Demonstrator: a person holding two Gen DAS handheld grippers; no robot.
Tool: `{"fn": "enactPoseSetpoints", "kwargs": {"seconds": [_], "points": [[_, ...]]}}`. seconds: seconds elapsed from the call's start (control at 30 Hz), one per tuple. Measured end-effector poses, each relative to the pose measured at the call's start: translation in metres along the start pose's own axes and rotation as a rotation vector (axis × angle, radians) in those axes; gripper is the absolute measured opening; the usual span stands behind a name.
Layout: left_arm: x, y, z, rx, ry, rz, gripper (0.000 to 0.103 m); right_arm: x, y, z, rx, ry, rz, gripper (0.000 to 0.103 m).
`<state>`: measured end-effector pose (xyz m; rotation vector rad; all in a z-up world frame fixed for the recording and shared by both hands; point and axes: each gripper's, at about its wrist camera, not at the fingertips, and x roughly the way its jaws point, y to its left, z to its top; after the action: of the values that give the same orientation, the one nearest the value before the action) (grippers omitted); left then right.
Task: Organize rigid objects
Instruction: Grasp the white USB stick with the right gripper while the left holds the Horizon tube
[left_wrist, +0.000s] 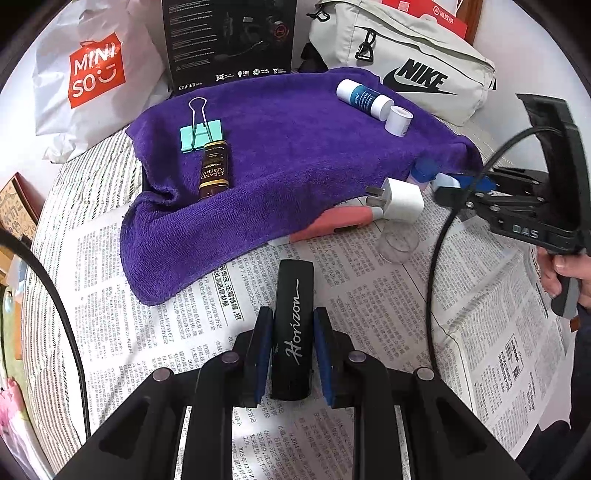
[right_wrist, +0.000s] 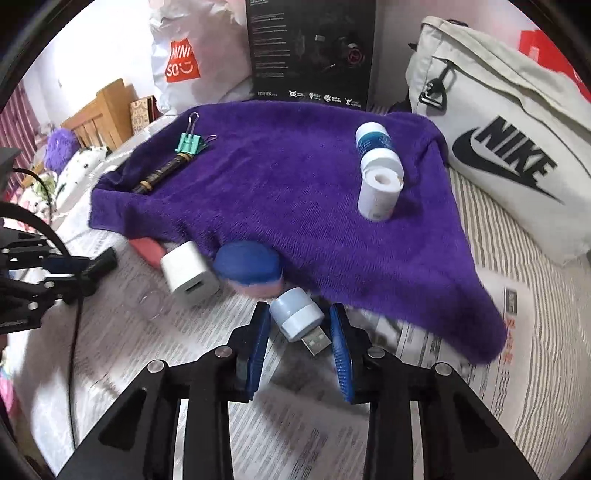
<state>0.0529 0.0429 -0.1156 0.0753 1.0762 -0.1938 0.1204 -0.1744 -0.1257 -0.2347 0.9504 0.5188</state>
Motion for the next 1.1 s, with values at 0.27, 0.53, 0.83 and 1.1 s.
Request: {"fn": "enactPoseSetpoints", "kwargs": {"seconds": [0.27, 0.53, 0.83, 1.1], "points": [[-0.001, 0.0, -0.001, -0.003, -0.002, 0.001, 0.022, -0.003, 0.0, -0.007, 0.023, 0.012, 0.005, 0.033], [-0.002, 0.004, 0.0, -0.03, -0.012, -0.025, 0.021, -0.005, 0.002, -0.008, 0.003, 0.021, -0.021, 0.031], [-0.011, 0.003, 0.001, -0.037, -0.019, -0.018, 0.021, -0.026, -0.007, -0.007, 0.025, 0.009, -0.029, 0.027], [-0.002, 0.004, -0.001, -0.039, 0.014, -0.006, 0.021, -0.017, -0.008, -0.012, 0.031, 0.038, -0.001, 0.026]]}}
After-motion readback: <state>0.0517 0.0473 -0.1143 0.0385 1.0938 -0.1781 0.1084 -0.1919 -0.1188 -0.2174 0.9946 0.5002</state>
